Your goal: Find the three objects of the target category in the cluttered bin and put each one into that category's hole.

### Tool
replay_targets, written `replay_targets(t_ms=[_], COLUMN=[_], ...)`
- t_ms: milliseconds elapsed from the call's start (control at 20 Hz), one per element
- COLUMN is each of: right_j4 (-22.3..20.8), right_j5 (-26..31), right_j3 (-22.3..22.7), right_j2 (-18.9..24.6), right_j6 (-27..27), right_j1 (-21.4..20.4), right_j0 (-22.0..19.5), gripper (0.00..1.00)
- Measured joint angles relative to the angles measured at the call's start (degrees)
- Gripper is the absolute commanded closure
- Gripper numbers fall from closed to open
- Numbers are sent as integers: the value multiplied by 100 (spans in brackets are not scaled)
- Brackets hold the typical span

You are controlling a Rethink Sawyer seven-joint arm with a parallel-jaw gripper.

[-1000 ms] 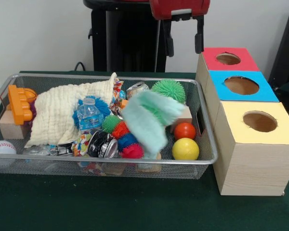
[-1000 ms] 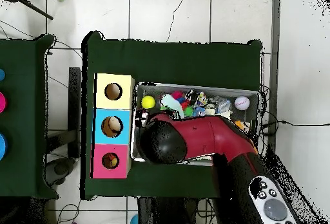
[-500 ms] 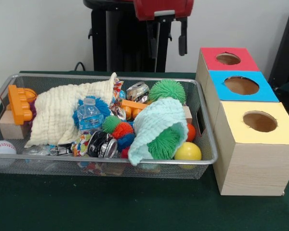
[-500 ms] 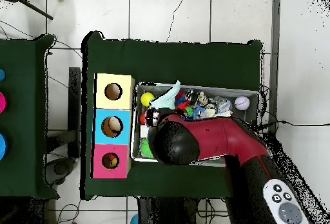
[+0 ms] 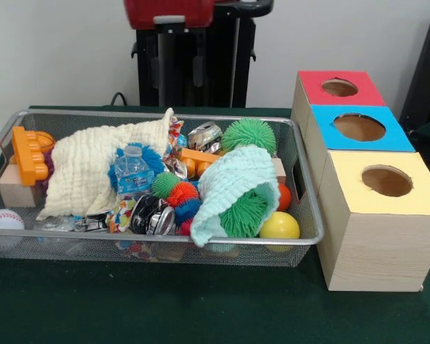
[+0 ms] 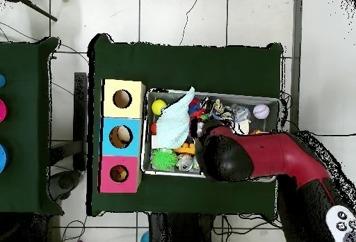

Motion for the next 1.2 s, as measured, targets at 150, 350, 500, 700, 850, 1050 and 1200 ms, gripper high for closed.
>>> replay_targets(t_ms=[150, 350, 500, 700, 850, 1050, 1200], right_j4=[-142, -437, -781, -1157, -1476, -1849, -2091], right_j5=[1, 0, 1, 0, -2, -26, -35], right_j3=[0, -2, -2, -3, -5, -4, -4], right_j2=[93, 225, 225, 197, 126, 61, 40], right_j6=[-15, -39, -39, -39, -39, -39, -39], right_j1=[61, 236, 387, 511, 627, 802, 950], right_j0=[-164, -412, -482, -423, -296, -137, -79], gripper=[0, 0, 0, 0, 0, 0, 0])
